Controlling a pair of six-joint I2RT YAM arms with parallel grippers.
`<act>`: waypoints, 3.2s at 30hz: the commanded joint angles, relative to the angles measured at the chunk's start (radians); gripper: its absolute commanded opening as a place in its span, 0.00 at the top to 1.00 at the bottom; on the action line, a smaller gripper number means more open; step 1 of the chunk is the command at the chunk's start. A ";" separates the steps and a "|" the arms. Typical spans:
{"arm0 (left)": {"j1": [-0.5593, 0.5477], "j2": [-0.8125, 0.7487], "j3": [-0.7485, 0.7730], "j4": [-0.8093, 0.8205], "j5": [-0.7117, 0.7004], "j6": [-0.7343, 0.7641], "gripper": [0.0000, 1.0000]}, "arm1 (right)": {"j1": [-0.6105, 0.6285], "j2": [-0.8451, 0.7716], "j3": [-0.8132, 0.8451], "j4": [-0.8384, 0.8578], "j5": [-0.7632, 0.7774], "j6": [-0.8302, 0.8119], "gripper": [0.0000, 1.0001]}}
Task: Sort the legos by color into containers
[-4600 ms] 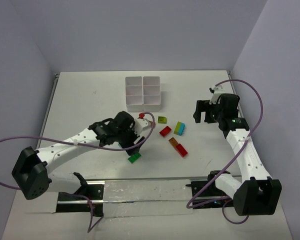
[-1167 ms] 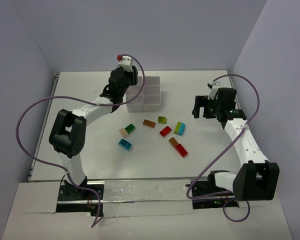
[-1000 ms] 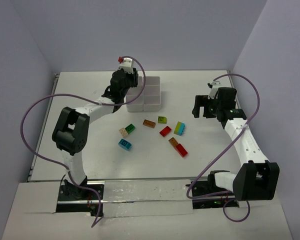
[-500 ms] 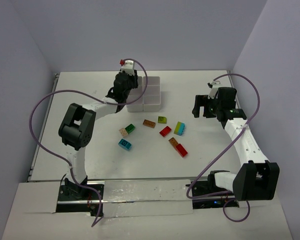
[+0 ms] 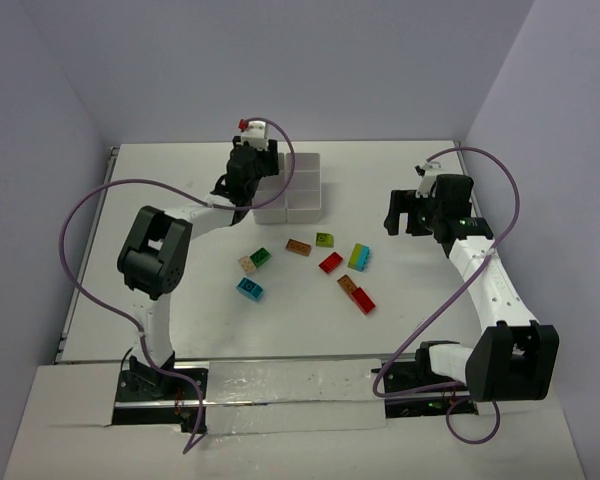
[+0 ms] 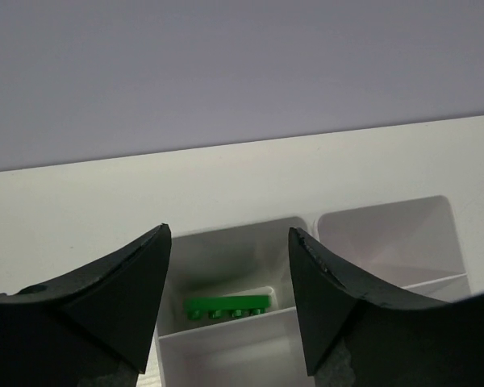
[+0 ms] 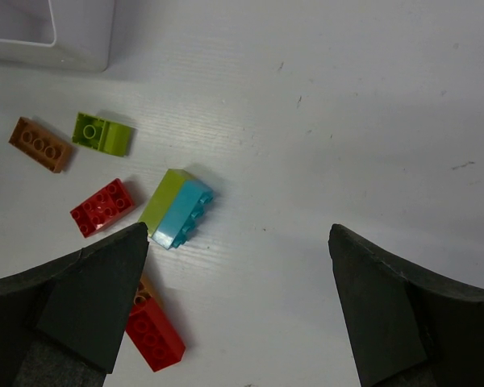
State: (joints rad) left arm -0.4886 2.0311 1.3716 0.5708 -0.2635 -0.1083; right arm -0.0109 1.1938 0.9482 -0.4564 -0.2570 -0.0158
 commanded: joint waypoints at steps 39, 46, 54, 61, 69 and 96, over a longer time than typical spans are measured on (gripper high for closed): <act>-0.078 -0.212 -0.163 -1.071 0.468 0.367 0.18 | 0.006 -0.079 0.003 0.024 -0.046 0.007 0.00; -0.091 -0.151 -0.103 -1.089 0.437 0.359 0.29 | 0.006 -0.083 -0.003 0.028 -0.046 0.005 0.00; -0.110 -0.154 -0.090 -1.115 0.392 0.367 0.63 | 0.006 -0.083 -0.003 0.026 -0.047 0.005 0.00; -0.105 -0.350 -0.073 -1.115 0.441 0.305 1.00 | 0.006 -0.088 -0.006 0.030 -0.056 0.008 0.00; -0.085 -0.527 -0.093 -0.698 0.160 0.076 1.00 | 0.006 -0.064 0.009 0.030 -0.074 0.014 0.00; -0.062 0.011 0.156 -0.082 -0.117 0.075 0.85 | 0.006 -0.034 0.014 0.026 -0.047 0.007 0.00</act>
State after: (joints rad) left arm -0.5526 2.0245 1.4902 0.4113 -0.3602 -0.0453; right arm -0.0109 1.1539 0.9408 -0.4568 -0.3077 -0.0151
